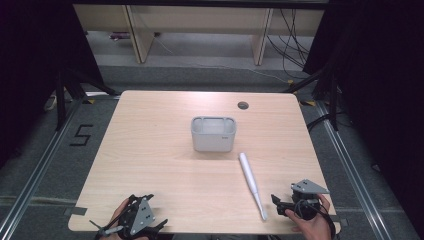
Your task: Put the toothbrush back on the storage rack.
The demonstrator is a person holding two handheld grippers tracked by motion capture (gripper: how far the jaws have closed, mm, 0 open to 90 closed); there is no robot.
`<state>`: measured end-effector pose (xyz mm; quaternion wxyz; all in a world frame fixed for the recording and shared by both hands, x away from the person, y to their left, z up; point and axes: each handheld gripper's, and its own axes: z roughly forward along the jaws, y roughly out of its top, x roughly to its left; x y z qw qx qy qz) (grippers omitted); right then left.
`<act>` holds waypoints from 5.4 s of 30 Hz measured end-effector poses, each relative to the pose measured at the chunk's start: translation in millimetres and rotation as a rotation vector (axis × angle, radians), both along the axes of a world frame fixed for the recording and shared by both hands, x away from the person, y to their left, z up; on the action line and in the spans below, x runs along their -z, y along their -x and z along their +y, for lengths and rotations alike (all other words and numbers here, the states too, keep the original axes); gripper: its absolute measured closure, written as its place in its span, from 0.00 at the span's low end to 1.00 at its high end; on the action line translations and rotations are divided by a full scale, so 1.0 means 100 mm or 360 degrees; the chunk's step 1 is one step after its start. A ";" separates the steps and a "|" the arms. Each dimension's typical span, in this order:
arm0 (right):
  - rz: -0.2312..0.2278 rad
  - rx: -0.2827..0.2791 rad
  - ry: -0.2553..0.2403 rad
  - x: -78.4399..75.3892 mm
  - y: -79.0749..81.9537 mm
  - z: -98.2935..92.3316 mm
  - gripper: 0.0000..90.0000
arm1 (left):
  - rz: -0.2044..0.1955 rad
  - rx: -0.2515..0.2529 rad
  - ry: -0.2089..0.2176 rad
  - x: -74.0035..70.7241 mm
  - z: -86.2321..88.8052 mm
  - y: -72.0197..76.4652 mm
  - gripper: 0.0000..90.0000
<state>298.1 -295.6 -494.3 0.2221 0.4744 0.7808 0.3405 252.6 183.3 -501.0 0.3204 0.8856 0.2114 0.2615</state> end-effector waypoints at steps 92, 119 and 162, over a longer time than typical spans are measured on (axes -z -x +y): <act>0.0078 -0.0520 0.0129 -0.04 -1.36 0.99 0.99 | 0.0012 0.0011 0.0014 0.01 0.00 0.01 0.17; 0.0137 -0.0409 0.0128 -0.03 -1.22 0.65 0.98 | 0.0014 0.0018 0.0008 -0.01 0.01 0.01 0.17; 0.0254 -0.0222 0.0147 -0.06 -0.71 -0.03 0.96 | 0.0026 0.0010 0.0014 0.01 0.00 0.01 0.17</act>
